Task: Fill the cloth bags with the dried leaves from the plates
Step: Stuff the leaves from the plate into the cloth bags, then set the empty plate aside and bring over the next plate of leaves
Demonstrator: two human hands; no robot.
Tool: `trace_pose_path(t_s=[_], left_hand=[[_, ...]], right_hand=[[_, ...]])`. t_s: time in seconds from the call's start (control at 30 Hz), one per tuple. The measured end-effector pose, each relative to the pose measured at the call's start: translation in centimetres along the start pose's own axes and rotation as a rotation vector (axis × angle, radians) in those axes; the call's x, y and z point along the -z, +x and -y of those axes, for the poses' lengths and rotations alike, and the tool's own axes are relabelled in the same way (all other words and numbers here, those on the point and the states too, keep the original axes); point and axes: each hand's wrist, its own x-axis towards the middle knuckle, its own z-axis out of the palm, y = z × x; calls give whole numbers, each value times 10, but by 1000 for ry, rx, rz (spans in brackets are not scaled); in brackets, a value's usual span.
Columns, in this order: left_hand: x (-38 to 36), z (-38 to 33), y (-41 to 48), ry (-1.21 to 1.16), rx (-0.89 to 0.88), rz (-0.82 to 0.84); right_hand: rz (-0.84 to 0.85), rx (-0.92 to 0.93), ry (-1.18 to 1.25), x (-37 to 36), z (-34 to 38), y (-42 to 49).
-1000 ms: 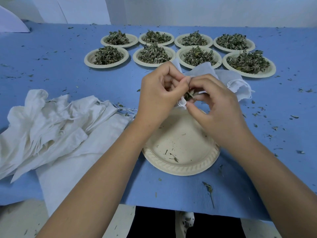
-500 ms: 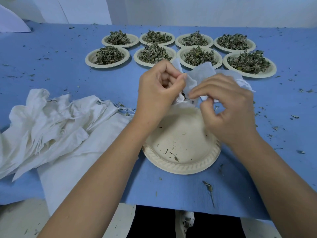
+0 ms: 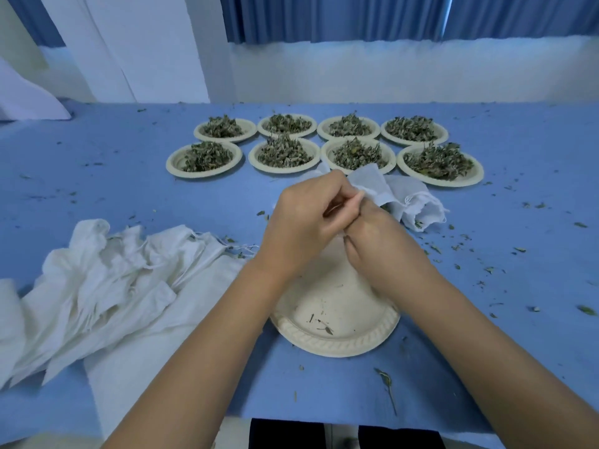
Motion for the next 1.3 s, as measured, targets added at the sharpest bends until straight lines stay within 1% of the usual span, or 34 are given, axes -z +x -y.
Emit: trace_pose_path(t_s=[0.07, 0.13, 0.17, 0.23, 0.33, 0.4, 0.47, 0.5, 0.57, 0.63, 0.7, 0.8, 0.9, 0.97, 1.17, 1.23, 1.3], left_hand=[[11, 5, 15, 151, -139, -23], [24, 16, 28, 261, -182, -7], [30, 23, 31, 303, -157, 18], [40, 39, 29, 357, -28, 108], [46, 61, 18, 397, 149, 310], [45, 68, 10, 429, 226, 469], [44, 71, 1, 460, 263, 610], [43, 71, -3, 471, 273, 651], [43, 71, -7, 506, 267, 690], [46, 70, -6, 575, 165, 668], [48, 68, 0, 609, 25, 589], [41, 56, 19, 553, -66, 521], [11, 44, 39, 501, -116, 546], [-18, 39, 49, 476, -82, 584], [-97, 33, 71, 416, 45, 738], [-113, 32, 73, 398, 43, 795], [-124, 33, 72, 366, 6, 841]], right_hand=[[-33, -4, -49, 4, 5, 16], [-1, -14, -10, 2, 8, 37], [19, -5, 21, -2, 8, 47], [109, 9, 14, -13, 8, 64], [290, 13, -142, -35, 4, 73], [427, -33, -192, -45, 4, 70], [500, -104, -177, -48, 5, 64], [513, -131, -158, -48, 6, 61], [527, -159, -102, -46, 7, 53], [557, -161, -32, -37, 10, 46], [534, -157, 56, -20, 10, 40], [325, -176, 25, 10, -5, 38], [109, -294, 43, 28, -33, 37], [43, -368, 13, 33, -58, 37], [114, -584, -180, 27, -146, 33], [124, -627, -233, 20, -171, 27], [144, -625, -277, 11, -191, 23]])
